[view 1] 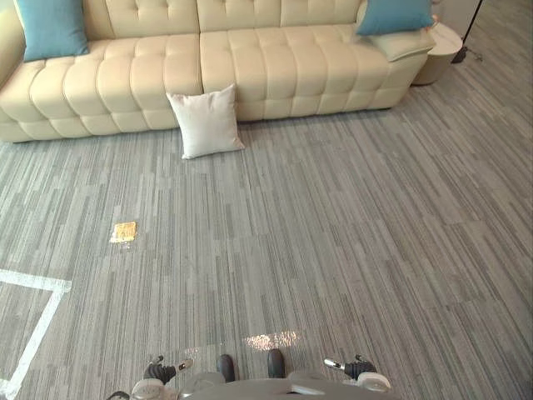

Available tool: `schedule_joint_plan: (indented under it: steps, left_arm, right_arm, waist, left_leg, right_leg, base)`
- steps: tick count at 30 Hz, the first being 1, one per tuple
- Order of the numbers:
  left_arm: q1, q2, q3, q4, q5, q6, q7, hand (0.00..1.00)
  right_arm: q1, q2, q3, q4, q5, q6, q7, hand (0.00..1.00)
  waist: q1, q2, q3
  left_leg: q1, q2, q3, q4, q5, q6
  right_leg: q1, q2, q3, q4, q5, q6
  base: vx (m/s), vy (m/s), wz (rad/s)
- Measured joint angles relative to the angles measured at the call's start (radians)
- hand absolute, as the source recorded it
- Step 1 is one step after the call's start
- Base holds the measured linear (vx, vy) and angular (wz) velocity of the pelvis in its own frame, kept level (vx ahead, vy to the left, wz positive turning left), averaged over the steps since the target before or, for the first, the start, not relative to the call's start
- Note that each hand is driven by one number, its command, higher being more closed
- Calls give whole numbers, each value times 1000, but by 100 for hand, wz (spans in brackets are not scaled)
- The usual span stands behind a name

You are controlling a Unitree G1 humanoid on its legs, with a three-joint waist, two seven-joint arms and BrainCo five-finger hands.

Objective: Pick up cushions and gather them together orderly.

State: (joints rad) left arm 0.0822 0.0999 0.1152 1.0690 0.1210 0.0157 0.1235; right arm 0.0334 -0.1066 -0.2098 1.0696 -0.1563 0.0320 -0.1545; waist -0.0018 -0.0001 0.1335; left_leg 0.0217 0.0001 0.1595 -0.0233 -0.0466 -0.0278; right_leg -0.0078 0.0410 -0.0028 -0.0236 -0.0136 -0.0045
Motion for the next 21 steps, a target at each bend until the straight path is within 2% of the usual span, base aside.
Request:
schedule_joint_plan:
  steps: [3,6,7,8,10,12,14,17,19,20,21]
  left_arm:
    - [-12,2,0,-4,-2,0,1,0]
    - [-11,2,22,-39,-4,-1,1,0]
    - [-11,-2,41,-60,-15,-2,1,0]
    - [-7,-21,78,-92,-33,-2,4,0]
    - [9,-34,121,-117,-55,-2,5,0]
    - [17,-44,148,-132,-78,-2,10,0]
    - [28,-50,149,-153,-93,-4,19,0]
    - [31,-62,159,-154,-99,-7,26,0]
    - [36,-64,160,-152,-101,-8,29,0]
    - [54,-71,162,-144,-102,-12,35,0]
    - [51,-67,165,-134,-108,-13,39,0]
  right_arm:
    - [2,5,-12,-3,43,-1,-1,0]
    - [21,26,-50,-46,94,-6,-3,0]
    - [33,32,-49,-75,116,-7,-5,0]
    - [48,30,-48,-105,128,-7,-7,0]
    - [59,30,-47,-128,132,-8,-10,0]
    - [62,30,-44,-152,134,-7,-28,0]
    - [60,27,-41,-153,134,-7,-31,0]
    - [59,26,-37,-153,134,-6,-31,0]
    - [55,25,-27,-153,134,-7,-32,0]
    - [51,28,-13,-151,134,-7,-32,0]
    - [42,33,-2,-149,134,-7,-32,0]
  waist:
    - [-7,-1,24]
    - [0,-12,43]
    - [3,-16,58]
    - [4,-6,62]
    - [4,5,67]
    - [9,7,75]
    - [21,8,75]
    - [43,2,78]
    - [60,2,77]
    - [68,-1,76]
    - [70,-4,71]
  left_leg:
    - [-9,7,4,64,-31,-26]
    - [-60,21,33,229,-84,-58]
    - [-105,32,59,350,-100,-57]
    - [-174,68,94,516,-120,-40]
    - [-259,115,121,708,-108,-36]
    - [-317,157,130,808,-168,-28]
    - [-357,173,135,779,-197,-34]
    - [-421,169,138,644,-185,-40]
    - [-444,153,131,411,-83,-55]
    - [-440,153,120,364,12,-54]
    - [-440,144,125,384,37,-26]
  right_leg:
    - [-17,-5,-15,94,-60,-8]
    - [-32,-18,-24,189,-123,-20]
    - [-31,-25,-28,210,-143,-24]
    - [-27,-21,-33,227,-168,-35]
    - [-8,-16,-32,240,-193,-51]
    - [21,-17,-21,246,-221,-51]
    - [34,-34,-6,246,-241,-40]
    - [75,-83,19,220,-265,-11]
    - [114,-132,42,186,-298,19]
    - [135,-147,68,181,-329,44]
    - [143,-162,83,181,-331,41]
  base:
    - [34,-29,19]
    - [11,-51,13]
    - [-20,-85,8]
    - [-12,-69,7]
    - [77,6,2]
    - [174,62,0]
    - [231,123,-14]
    - [285,179,-21]
    - [546,437,-50]
    - [479,432,-66]
    - [536,447,-54]
